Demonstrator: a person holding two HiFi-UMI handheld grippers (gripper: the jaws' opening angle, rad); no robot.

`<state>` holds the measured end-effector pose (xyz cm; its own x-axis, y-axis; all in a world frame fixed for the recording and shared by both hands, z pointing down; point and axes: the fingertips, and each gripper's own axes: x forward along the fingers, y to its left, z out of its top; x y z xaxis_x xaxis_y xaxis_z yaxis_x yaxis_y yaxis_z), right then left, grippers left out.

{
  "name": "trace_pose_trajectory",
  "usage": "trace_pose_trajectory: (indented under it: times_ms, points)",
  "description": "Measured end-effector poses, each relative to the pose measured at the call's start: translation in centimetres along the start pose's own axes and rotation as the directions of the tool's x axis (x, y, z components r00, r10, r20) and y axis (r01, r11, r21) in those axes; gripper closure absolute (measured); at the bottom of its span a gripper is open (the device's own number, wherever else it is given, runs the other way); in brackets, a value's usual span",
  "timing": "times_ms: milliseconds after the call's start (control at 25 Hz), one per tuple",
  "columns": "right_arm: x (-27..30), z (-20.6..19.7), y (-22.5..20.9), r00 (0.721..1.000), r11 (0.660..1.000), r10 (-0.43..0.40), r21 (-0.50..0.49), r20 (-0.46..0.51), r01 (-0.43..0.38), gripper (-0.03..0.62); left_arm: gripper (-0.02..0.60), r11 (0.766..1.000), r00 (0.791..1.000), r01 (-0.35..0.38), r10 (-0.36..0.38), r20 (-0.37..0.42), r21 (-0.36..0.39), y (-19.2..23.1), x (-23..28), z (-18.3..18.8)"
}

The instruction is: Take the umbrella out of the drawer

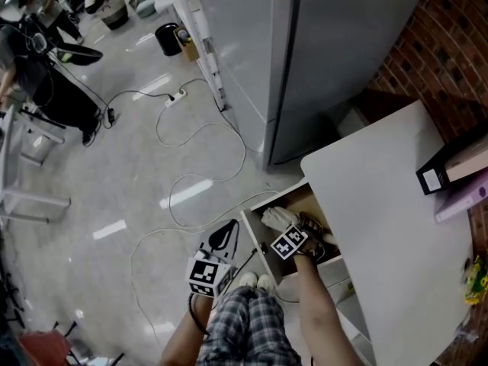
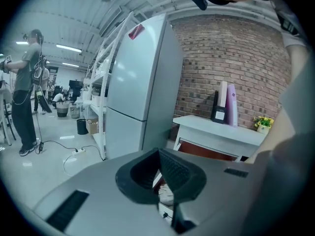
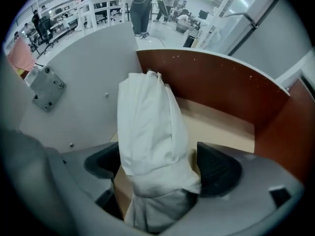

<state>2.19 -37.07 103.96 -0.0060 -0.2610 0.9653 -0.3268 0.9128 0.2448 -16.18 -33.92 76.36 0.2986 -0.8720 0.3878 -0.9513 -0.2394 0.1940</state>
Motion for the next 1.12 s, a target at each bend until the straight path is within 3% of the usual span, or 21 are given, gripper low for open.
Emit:
trace_pose_trajectory:
  times_ms: [200, 480, 1120]
  points:
    - [1.1, -0.6, -0.4, 0.998, 0.999, -0.018, -0.034, -0.068, 0.016, 0.155, 0.555, 1.0, 1.0, 0.008, -0.008, 0.029, -0.001, 0.1, -0.1, -1.4]
    - [-0.1, 0.1, 0.1, 0.999, 0.995, -0.031, -0.097, -0.038, 0.027, 0.289, 0.555, 1.0, 0.999, 0.006, -0.006, 0.032, 0.003, 0.0, -0.7, -1.1]
    - [-12.2, 4.2, 0.1, 0.993, 1.0, -0.029, -0.004, 0.114, 0.03, 0.306, 0.555, 1.0, 0.998, -0.022, 0.023, 0.061, -0.012, -2.3, -5.9, 6.5]
